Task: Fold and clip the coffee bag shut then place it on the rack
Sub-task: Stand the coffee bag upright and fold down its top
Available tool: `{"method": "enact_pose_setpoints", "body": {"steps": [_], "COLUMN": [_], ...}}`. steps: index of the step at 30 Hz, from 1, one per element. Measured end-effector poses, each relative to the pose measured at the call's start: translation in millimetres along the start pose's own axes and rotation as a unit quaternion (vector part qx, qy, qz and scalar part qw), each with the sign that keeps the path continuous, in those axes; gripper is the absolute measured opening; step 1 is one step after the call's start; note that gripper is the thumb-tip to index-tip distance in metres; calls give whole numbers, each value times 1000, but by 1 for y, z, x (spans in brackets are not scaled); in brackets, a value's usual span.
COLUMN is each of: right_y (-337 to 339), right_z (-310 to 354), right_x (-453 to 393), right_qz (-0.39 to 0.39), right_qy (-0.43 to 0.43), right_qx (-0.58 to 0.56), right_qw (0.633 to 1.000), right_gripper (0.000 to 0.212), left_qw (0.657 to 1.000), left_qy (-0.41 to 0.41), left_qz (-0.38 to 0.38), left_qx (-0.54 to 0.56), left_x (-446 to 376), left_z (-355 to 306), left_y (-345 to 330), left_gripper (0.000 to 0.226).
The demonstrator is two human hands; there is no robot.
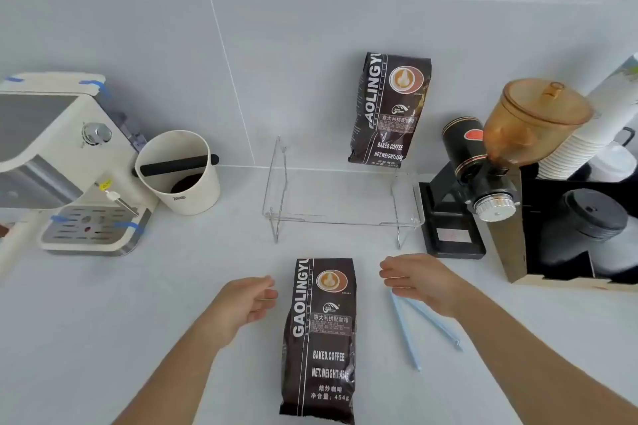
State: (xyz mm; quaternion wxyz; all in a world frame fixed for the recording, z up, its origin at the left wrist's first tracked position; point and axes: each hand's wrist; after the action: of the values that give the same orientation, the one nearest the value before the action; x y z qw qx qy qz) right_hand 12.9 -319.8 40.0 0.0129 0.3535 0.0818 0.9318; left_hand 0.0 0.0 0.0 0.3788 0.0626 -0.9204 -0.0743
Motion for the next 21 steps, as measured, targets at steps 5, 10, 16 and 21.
{"method": "enact_pose_setpoints", "body": {"steps": [5, 10, 16, 21], "right_y": [-21, -40, -55, -59], "right_z": [-12, -18, -20, -17], "right_x": [-9, -22, -34, -42], "right_qz": [-18, -10, 13, -6], "right_qy": [-28, -44, -61, -71], "right_qx": [-48, -74, -77, -68], "right_qw": [998, 996, 995, 995], "right_gripper": [30, 27, 24, 22], "left_qw": [999, 999, 998, 999], "left_qy": [18, 22, 6, 26], "left_qz": [-15, -5, -50, -14], "left_qx": [43, 34, -49, -44], "left_x": [-12, -15, -26, -30], "left_z": [3, 1, -13, -15], "left_y": [-23, -42, -45, -57], "left_gripper": [30, 27, 29, 42]}}
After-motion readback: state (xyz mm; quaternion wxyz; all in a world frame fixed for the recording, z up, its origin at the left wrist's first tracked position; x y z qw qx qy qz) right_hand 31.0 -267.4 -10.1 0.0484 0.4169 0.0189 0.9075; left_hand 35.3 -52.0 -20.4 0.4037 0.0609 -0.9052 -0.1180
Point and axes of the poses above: each hand's wrist, its own x-axis away from the middle knuckle, its own y-axis out of the back of the hand, z = x × y, and after that the axes turned 9 degrees about -z, right-handed
